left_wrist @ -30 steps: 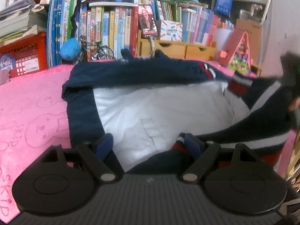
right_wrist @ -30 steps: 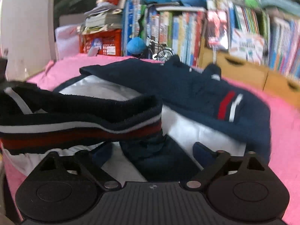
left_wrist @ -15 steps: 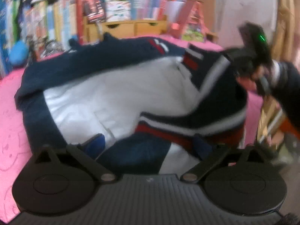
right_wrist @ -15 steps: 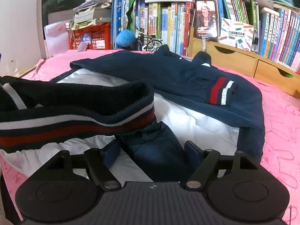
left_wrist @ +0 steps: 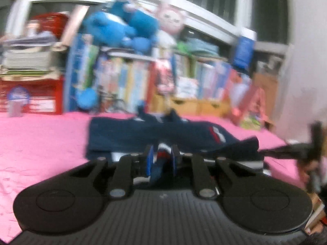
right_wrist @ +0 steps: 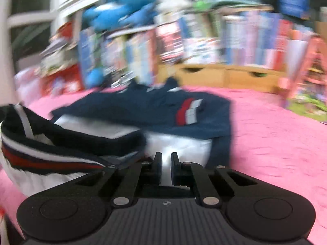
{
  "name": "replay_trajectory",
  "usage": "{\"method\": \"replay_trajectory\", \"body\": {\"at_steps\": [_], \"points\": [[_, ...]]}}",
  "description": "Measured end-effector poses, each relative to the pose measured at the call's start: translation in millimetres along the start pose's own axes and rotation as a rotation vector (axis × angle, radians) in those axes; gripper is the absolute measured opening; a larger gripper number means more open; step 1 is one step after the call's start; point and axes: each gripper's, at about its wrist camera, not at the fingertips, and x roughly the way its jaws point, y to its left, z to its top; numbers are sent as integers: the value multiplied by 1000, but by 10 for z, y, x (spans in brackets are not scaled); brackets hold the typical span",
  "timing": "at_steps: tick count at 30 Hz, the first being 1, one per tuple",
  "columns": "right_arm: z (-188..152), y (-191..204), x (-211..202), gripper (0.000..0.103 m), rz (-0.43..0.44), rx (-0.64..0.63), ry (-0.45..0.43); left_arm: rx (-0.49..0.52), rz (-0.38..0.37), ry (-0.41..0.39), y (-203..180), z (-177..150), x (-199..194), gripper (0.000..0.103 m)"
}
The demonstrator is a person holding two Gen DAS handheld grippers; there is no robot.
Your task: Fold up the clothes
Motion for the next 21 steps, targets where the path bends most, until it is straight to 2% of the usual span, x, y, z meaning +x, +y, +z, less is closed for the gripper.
{"method": "replay_trajectory", "body": {"at_steps": [3,6,7,10,11,12,14,16,18,20,21], "points": [[-27,-115,-22,12,-46,14,25,-49,92,59,144,-97,159,18],[-93,-120,21,17,-21,-16,40,-94,111,125,257,-256,302,18],[-85,-100,24,24,9,-28,30,-112,102,133,283,-292,316,18],[-16,10,45,51,103,-96,3,-176,-13,89,358,-307,145,39],[26,69,69,62,134,-132,-2,-180,-62,80,363,-300,86,57],[75,138,106,66,163,-170,-5,-178,-113,81,363,-297,32,73],[183,258,204,81,204,-231,-14,-142,-182,109,314,-288,25,77],[280,345,367,91,229,-269,-6,-58,-184,168,185,-307,97,77],[340,415,546,92,259,-274,22,12,-167,236,67,-376,223,77],[352,474,725,94,282,-273,64,28,-169,292,17,-469,336,77],[342,489,801,94,286,-266,87,35,-161,295,2,-515,359,77]]}}
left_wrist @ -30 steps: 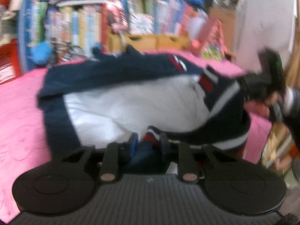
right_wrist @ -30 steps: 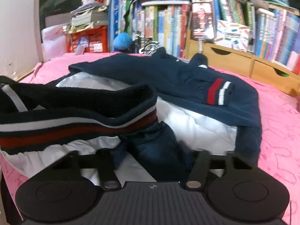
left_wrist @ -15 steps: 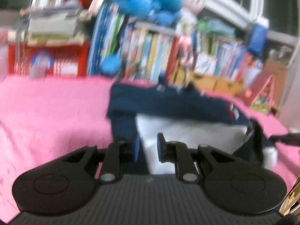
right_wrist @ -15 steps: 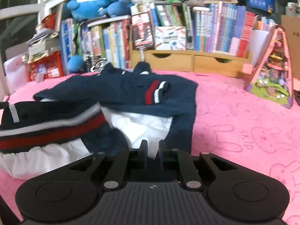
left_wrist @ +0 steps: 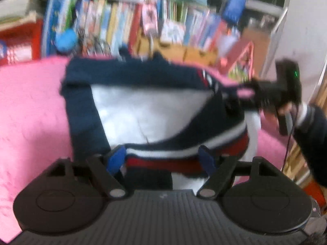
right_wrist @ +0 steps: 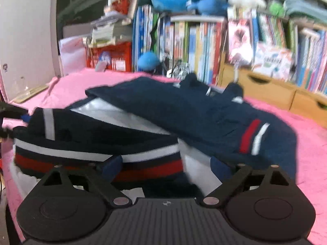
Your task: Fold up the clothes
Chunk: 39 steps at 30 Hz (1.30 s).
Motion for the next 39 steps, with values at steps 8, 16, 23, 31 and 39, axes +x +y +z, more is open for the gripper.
{"method": "replay_trajectory", "body": {"at_steps": [8,16,23,31,39], "points": [[-148,-135,86,63,64,169,26,-81,113,-98,23,-52,-166,17],[-135,17,-543,18,-57,148,-60,-61,79,-303,-54,210,-540,9],[-288,-9,-884,17,-170,205,-75,-79,69,-185,34,123,-310,58],[-558,8,-600,21,-231,240,14,-62,37,-63,19,41,27,71],[-685,-20,-596,22,-213,273,-36,-167,115,-189,3,181,-164,17]]}}
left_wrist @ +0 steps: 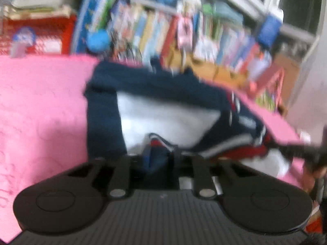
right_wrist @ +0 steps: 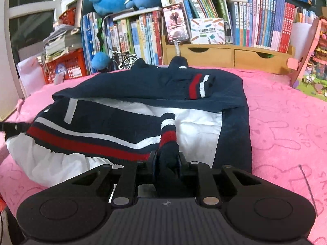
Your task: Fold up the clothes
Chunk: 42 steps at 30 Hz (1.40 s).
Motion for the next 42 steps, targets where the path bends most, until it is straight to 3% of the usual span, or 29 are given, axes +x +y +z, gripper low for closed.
{"method": "replay_trajectory", "body": {"at_steps": [3,5,9,13,15,16,19,20,22,24,26,29,33,35,37,38,40,41,42], "points": [[-14,-20,3,22,4,8,-10,48,-3,-135,-111,128,-280,16],[-19,-31,13,23,7,13,-13,111,11,-180,-196,158,-363,16],[-35,-35,13,24,8,21,-20,144,114,-108,-160,-9,-173,17],[-43,-35,8,27,8,22,-25,170,255,31,-17,-245,111,22],[-44,-39,8,29,8,25,-26,210,346,37,-15,-292,154,47],[-44,-40,8,29,8,27,-27,238,411,33,-37,-300,165,52],[-51,-31,3,30,-1,25,-31,326,603,2,-118,-280,158,43],[-54,-30,2,31,-4,25,-32,304,579,-14,-93,-262,105,43],[-59,-27,0,32,-9,25,-35,203,447,-46,-7,-218,-59,43],[-56,-36,-1,34,-11,31,-33,100,293,-73,53,-176,-207,50],[-31,-73,-2,38,0,50,-22,70,193,-67,42,-158,-266,57],[46,-173,-25,50,25,99,-8,83,161,-15,0,-149,-134,66],[147,-248,-70,62,77,112,-39,59,136,105,15,-179,209,67],[168,-211,-13,75,98,69,-24,25,108,115,43,-201,297,66],[163,-163,60,86,119,26,5,26,143,90,-1,-181,294,41],[144,-134,101,87,135,14,20,43,185,64,-32,-172,257,20],[102,-113,144,81,158,25,30,61,202,1,-65,-121,129,15],[110,-93,98,54,143,25,19,58,191,-33,-74,-80,47,14],[118,-73,52,38,129,25,8,63,175,-72,-101,-27,-51,14]]}}
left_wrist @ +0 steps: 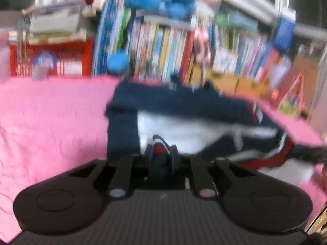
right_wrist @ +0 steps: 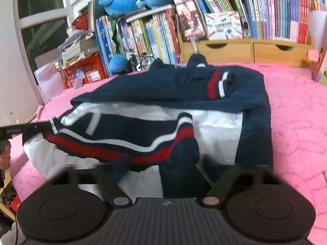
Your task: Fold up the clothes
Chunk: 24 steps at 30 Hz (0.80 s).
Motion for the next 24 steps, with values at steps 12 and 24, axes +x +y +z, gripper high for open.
{"method": "replay_trajectory", "body": {"at_steps": [12,24], "points": [[-157,108,-262,18,-209,-88,6,106,172,63,95,-61,130,15],[-58,-78,-307,46,-99,9,-56,30,-214,177,138,116,374,85]]}}
